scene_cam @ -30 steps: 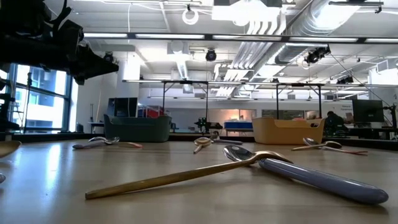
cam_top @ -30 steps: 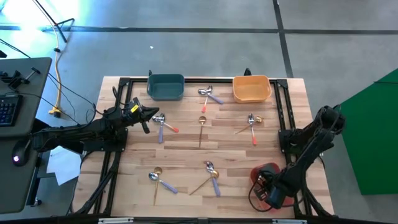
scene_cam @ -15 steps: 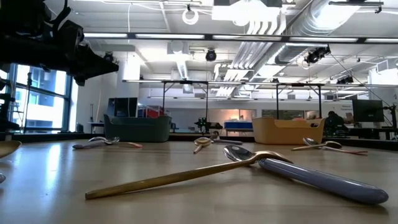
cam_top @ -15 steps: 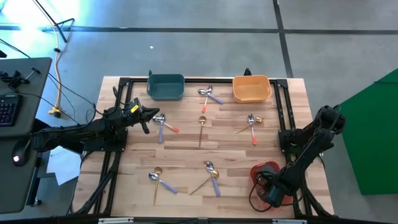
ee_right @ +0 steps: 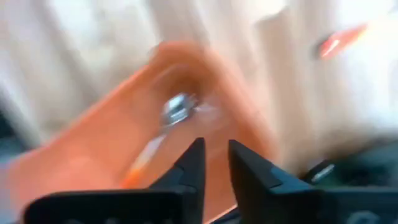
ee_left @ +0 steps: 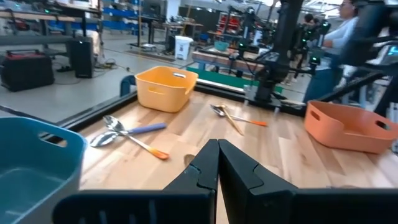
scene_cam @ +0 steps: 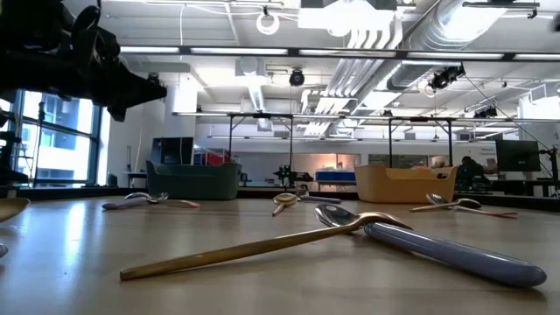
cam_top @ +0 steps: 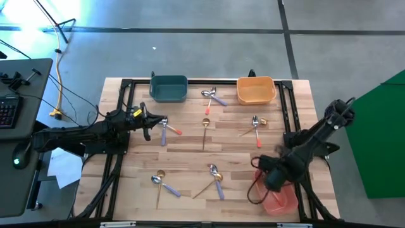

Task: Sort silverware by color (type)
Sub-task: Put the bottom left violet spoon into the dark green bin

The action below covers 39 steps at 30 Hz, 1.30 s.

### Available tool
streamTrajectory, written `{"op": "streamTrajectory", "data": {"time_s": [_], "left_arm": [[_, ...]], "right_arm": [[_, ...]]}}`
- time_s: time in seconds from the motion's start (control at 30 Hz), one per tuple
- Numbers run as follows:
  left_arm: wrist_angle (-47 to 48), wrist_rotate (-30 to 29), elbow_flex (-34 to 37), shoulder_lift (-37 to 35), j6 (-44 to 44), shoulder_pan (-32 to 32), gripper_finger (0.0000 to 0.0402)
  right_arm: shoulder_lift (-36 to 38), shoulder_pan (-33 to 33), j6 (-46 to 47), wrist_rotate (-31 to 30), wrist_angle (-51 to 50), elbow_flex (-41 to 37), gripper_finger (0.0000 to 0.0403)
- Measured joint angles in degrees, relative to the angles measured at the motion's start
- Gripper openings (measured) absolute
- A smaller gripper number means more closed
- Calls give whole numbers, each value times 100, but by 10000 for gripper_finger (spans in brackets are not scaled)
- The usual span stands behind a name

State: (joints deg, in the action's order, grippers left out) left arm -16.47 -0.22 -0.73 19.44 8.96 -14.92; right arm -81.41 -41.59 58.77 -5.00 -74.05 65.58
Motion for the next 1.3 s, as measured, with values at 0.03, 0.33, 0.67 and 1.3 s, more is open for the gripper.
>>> {"op": "streamTrajectory", "data": {"time_s": [0.03, 0.33, 0.67, 1.3], "left_arm": [[-3, 0, -13, 42, 26, 47, 0], [-188, -196, -520, 943, 37, 474, 0], [633, -187, -1859, 2971, -2, 946, 0], [5372, 516, -5439, 5820, 1274, 3407, 0]], "right_arm": [[60, 184, -362, -166, 37, -120, 21], [1198, 2407, -3523, -409, 3501, -1924, 1], [1670, 4495, -6401, 230, 7530, -3425, 0], [1653, 5770, -7817, 1531, 9649, -3576, 0]]}}
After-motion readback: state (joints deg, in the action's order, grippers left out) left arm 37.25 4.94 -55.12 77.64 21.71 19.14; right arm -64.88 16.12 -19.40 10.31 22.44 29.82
